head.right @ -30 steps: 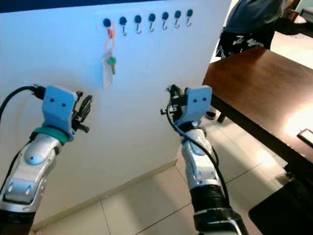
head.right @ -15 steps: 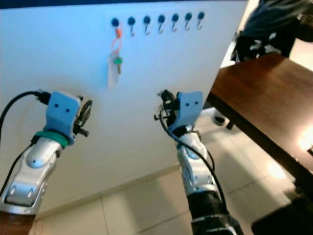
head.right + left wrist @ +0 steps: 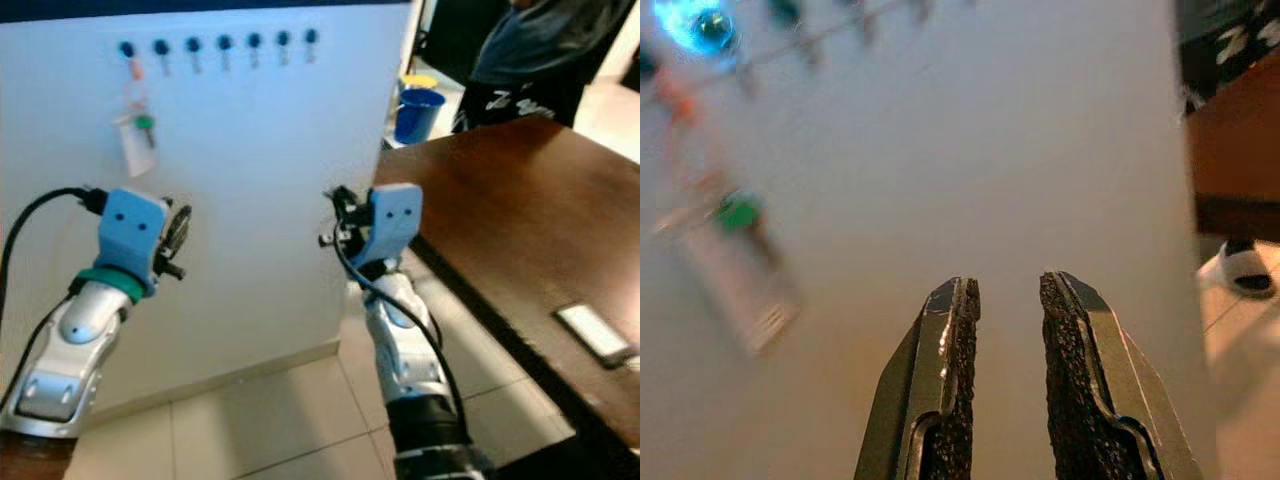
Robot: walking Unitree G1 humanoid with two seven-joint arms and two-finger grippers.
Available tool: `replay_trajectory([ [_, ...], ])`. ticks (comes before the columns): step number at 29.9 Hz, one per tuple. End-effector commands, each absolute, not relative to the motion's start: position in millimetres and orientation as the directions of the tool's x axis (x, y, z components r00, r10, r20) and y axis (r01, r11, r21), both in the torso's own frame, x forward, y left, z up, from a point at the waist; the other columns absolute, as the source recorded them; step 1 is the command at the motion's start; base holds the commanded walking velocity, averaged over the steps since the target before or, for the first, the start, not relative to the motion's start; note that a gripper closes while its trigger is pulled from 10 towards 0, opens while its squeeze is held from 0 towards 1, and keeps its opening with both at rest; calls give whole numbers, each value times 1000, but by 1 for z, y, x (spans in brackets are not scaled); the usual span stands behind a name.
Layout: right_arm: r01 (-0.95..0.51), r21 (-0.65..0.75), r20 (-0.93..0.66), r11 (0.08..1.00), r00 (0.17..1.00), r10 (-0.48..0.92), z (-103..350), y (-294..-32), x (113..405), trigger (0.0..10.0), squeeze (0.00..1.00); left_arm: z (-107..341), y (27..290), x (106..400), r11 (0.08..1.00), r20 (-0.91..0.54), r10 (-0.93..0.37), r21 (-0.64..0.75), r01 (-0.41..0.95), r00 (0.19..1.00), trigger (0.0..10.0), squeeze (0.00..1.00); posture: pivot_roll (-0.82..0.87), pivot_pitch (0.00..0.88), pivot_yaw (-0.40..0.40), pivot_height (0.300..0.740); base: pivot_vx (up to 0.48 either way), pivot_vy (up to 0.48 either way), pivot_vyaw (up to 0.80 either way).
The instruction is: Hang keys on a hook
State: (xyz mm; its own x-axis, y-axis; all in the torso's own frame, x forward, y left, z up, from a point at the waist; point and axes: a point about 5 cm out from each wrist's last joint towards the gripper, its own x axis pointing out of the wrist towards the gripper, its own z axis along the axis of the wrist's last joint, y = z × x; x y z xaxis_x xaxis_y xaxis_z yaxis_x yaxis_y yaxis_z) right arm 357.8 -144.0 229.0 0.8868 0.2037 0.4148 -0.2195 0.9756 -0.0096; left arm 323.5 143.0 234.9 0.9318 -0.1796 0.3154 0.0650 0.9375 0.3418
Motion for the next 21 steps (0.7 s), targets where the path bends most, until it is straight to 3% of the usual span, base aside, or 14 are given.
replay_trajectory([
  [1, -235, -8, 404, 972, 889, 218, 227, -138, 358, 10000, 0, 231, 149, 324, 940, 290, -153, 338, 48, 945, 10000, 0, 62, 60, 66, 740, 0, 0, 775],
  [21, -226, -5, 393, 974, 896, 209, 227, -139, 358, 10000, 0, 231, 153, 326, 933, 293, -121, 359, 8, 949, 10000, 0, 61, 61, 65, 740, 0, 0, 793],
])
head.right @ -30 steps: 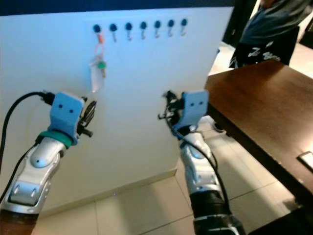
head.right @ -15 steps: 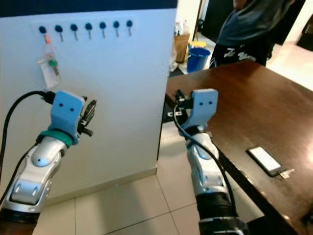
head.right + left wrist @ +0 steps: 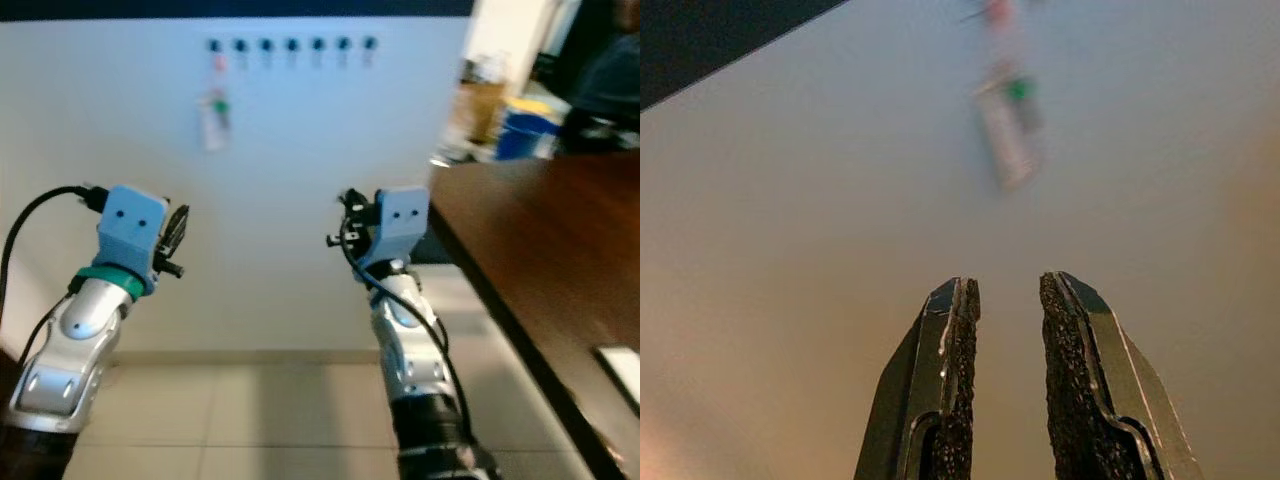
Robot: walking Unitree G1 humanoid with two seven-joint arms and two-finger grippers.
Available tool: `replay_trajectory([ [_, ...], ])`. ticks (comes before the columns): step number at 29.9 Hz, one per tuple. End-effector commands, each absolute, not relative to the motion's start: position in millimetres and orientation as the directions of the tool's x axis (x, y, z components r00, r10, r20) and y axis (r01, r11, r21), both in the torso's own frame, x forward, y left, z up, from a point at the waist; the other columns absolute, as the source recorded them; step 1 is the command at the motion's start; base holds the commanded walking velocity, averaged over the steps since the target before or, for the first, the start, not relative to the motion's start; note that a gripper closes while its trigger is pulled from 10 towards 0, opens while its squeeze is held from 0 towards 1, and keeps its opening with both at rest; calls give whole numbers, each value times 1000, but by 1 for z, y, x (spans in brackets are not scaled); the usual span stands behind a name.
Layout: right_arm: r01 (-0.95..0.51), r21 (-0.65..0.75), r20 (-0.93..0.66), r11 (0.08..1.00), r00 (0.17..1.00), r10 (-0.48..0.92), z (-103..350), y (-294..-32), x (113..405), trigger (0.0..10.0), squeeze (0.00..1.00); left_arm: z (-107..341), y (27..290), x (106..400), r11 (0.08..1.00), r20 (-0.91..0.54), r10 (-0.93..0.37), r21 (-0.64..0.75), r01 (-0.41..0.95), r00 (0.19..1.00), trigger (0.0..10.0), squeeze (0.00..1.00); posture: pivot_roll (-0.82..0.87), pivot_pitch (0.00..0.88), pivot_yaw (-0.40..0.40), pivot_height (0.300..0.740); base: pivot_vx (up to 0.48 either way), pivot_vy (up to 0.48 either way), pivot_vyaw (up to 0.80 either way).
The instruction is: Hang keys on a hook
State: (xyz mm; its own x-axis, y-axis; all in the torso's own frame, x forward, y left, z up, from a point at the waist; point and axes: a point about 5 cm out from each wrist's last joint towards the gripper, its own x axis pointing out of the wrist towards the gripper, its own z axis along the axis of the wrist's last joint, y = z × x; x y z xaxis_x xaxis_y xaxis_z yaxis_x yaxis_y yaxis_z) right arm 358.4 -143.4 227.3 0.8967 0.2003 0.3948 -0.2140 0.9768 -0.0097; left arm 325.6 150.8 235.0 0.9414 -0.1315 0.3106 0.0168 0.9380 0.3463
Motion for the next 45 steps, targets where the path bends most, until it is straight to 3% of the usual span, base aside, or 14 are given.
replay_trajectory([
  [1, -226, -5, 393, 974, 896, 209, 227, -139, 358, 10000, 0, 231, 153, 326, 933, 293, -121, 359, 8, 949, 10000, 0, 61, 61, 65, 740, 0, 0, 794],
  [7, -229, 13, 395, 973, 895, 206, 227, -138, 358, 10000, 0, 231, 153, 327, 930, 297, -119, 367, 2, 947, 10000, 0, 62, 62, 67, 740, 165, 0, 777],
  [24, -189, 41, 446, 981, 882, 151, 236, -146, 358, 10000, 0, 231, 153, 327, 930, 300, -121, 369, 2, 946, 10000, 0, 62, 62, 67, 740, 398, 0, 0],
  [28, -201, 37, 465, 979, 871, 162, 241, -145, 357, 10000, 0, 232, 153, 327, 931, 302, -122, 365, 4, 945, 10000, 0, 62, 63, 66, 740, 275, 0, -800],
  [45, -223, -22, 487, 975, 849, 206, 243, -140, 355, 10000, 0, 235, 148, 324, 940, 325, -153, 338, 37, 933, 10000, 0, 61, 61, 68, 740, 0, 0, -105],
])
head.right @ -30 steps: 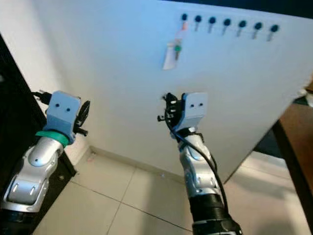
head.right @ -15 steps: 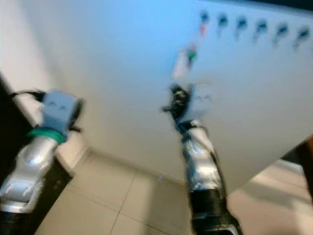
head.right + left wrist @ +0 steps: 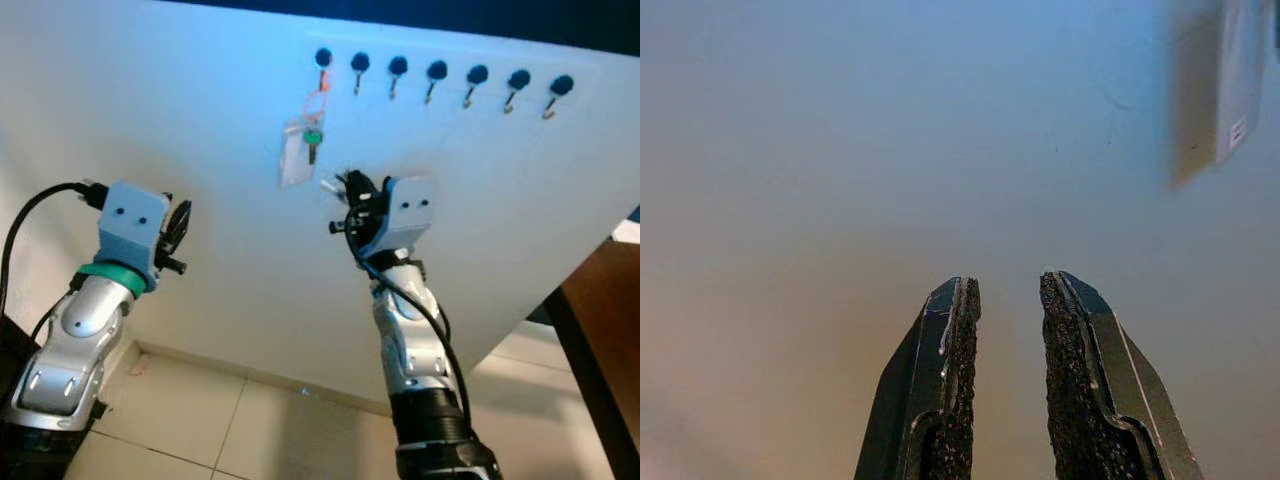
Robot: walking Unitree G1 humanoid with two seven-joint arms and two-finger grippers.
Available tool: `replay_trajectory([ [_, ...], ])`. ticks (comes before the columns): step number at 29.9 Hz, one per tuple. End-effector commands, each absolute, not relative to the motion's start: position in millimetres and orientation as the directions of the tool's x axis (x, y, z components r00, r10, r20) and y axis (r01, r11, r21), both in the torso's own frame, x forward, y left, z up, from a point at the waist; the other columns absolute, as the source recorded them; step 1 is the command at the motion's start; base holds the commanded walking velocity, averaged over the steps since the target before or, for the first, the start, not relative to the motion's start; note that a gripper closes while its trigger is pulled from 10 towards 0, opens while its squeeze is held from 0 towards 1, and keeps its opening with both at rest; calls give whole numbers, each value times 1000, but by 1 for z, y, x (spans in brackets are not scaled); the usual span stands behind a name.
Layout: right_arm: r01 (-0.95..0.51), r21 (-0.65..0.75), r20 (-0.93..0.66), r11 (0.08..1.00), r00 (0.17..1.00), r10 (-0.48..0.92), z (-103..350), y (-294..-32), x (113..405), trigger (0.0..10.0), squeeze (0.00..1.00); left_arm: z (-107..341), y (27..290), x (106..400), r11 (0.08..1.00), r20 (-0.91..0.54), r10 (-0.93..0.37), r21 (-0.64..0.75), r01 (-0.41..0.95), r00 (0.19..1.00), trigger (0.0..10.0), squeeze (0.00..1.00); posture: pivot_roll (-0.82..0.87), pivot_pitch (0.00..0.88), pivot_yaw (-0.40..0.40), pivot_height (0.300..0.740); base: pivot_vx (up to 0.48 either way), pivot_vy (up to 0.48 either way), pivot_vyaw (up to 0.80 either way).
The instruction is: Hang keys on a hook
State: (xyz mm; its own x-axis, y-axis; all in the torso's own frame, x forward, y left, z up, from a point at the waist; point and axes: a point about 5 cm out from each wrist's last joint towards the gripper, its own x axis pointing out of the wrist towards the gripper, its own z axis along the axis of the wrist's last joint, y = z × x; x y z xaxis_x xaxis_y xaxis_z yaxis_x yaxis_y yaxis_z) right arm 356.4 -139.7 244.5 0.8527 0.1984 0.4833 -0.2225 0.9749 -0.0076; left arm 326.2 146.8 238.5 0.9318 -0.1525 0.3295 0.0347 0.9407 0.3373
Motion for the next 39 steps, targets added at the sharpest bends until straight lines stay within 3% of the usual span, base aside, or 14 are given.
replay_trajectory([
  [1, -228, -32, 499, 973, 840, 213, 245, -140, 353, 10000, 0, 235, 147, 324, 940, 329, -157, 340, 38, 931, 10000, 0, 69, 60, 61, 740, 0, 0, 0],
  [11, -210, -48, 602, 977, 774, 196, 283, -136, 365, 10000, 0, 250, 145, 321, 927, 400, -195, 373, 35, 896, 10000, 0, 71, 55, 62, 740, 0, 0, 0],
  [20, -202, -76, 568, 976, 796, 209, 300, -123, 389, 10000, 0, 254, 136, 314, 888, 389, -292, 449, 97, 874, 10000, 0, 95, 71, 55, 740, 0, 0, 0],
  [30, -192, -108, 574, 975, 789, 219, 321, -116, 399, 10000, 0, 252, 136, 308, 889, 383, -295, 446, 105, 875, 10000, 0, 113, 96, 40, 740, 0, 0, 0],
  [39, -62, -173, 632, 983, 758, 159, 337, -120, 400, 10000, 0, 248, 136, 307, 892, 370, -291, 437, 112, 882, 10000, 0, 106, 105, 39, 740, 0, 0, 0],
])
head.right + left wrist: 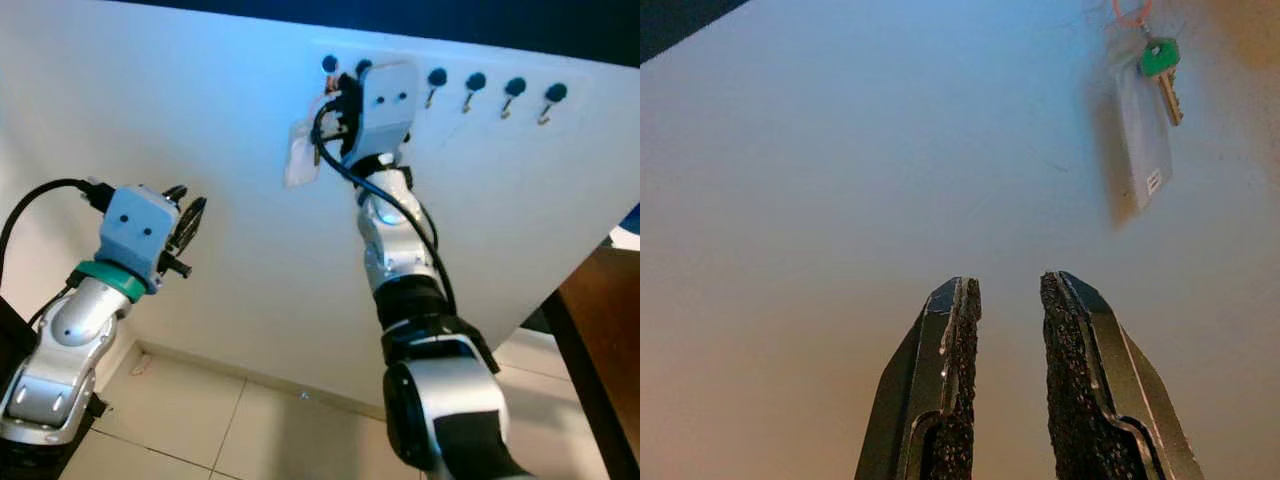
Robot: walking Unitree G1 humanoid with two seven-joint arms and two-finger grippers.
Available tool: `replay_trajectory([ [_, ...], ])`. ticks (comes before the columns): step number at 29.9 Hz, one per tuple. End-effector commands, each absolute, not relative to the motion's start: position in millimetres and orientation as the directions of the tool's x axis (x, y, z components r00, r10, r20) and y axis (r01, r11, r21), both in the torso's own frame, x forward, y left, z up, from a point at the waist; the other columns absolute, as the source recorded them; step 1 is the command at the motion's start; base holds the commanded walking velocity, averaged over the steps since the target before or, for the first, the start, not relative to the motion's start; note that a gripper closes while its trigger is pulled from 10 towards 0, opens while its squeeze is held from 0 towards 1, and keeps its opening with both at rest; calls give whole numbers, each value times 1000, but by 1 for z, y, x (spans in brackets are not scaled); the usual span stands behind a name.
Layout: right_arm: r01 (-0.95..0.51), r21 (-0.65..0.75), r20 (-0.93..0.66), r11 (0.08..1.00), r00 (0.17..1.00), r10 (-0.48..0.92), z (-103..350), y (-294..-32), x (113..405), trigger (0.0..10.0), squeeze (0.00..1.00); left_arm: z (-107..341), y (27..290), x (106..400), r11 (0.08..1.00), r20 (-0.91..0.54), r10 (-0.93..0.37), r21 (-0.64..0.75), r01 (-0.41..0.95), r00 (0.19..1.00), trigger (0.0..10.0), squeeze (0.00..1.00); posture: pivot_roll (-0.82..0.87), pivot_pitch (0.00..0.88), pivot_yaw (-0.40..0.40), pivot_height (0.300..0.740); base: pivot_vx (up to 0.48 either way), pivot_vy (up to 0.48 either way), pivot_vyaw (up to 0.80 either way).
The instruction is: Hang keys on a hook
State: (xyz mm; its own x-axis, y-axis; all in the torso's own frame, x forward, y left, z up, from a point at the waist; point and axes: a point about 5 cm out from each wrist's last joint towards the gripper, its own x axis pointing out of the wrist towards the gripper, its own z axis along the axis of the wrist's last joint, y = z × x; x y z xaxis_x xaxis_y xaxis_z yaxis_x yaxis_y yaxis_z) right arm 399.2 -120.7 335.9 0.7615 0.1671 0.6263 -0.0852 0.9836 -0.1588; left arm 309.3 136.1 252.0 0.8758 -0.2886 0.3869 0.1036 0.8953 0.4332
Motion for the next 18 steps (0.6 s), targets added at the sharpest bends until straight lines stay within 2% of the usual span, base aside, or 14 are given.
replay_trajectory([
  [1, -28, -185, 638, 982, 757, 141, 338, -123, 400, 10000, 0, 247, 135, 307, 892, 368, -292, 437, 113, 883, 10000, 0, 105, 104, 38, 740, 0, 0, 0],
  [8, 90, -263, 668, 961, 736, 114, 337, -134, 398, 10000, 0, 246, 134, 307, 892, 362, -296, 435, 121, 884, 10000, 0, 96, 105, 43, 740, 0, 0, 0],
  [18, 122, -302, 669, 945, 734, 119, 336, -132, 400, 10000, 0, 246, 133, 307, 892, 360, -299, 434, 124, 884, 10000, 0, 100, 107, 42, 740, 0, 0, 0],
])
